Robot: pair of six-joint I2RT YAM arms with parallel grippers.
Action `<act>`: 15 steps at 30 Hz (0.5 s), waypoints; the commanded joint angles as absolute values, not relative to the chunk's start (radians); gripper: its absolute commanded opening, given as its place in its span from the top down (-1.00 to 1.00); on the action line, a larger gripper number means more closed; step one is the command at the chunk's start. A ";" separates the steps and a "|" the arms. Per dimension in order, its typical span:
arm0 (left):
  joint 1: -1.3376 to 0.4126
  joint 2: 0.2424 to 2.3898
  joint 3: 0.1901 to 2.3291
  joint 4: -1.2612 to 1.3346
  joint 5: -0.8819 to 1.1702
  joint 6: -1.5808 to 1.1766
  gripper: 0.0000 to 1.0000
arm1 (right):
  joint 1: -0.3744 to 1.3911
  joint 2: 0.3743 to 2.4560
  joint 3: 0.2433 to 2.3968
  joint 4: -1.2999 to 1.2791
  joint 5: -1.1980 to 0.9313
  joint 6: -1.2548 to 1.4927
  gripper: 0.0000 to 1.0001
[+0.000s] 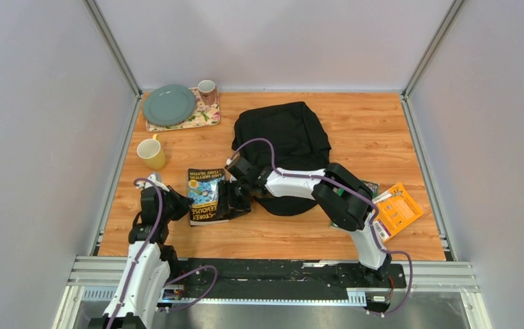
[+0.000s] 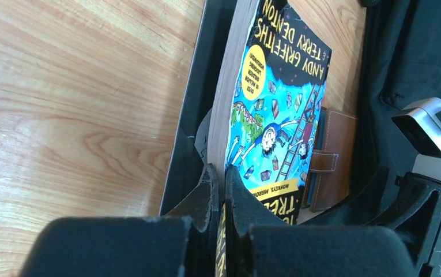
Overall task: Pack the student bag
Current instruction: Pick up the book from the center of the board.
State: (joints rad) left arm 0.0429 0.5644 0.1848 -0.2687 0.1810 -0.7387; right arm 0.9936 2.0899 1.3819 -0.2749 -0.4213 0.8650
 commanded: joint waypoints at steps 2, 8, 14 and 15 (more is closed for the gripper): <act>0.025 0.542 0.274 -0.434 0.229 -0.690 1.00 | 1.022 2.045 1.391 -0.137 -0.445 0.841 -0.33; 0.025 0.485 0.399 -0.452 0.202 -0.631 1.00 | 1.012 1.922 1.332 -0.120 -0.437 0.824 -0.51; 0.026 0.498 0.504 -0.451 0.284 -0.600 1.00 | 0.974 1.806 1.238 -0.069 -0.407 0.857 -0.56; 0.025 0.503 0.515 -0.430 0.307 -0.597 1.00 | 0.963 1.798 1.229 -0.060 -0.407 0.857 -0.58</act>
State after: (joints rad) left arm 0.0277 0.5045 0.4152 -0.4850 0.2092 -0.6292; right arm 0.9977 1.8828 1.2736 -0.1486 -0.4301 0.8455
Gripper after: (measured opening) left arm 0.023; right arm 0.777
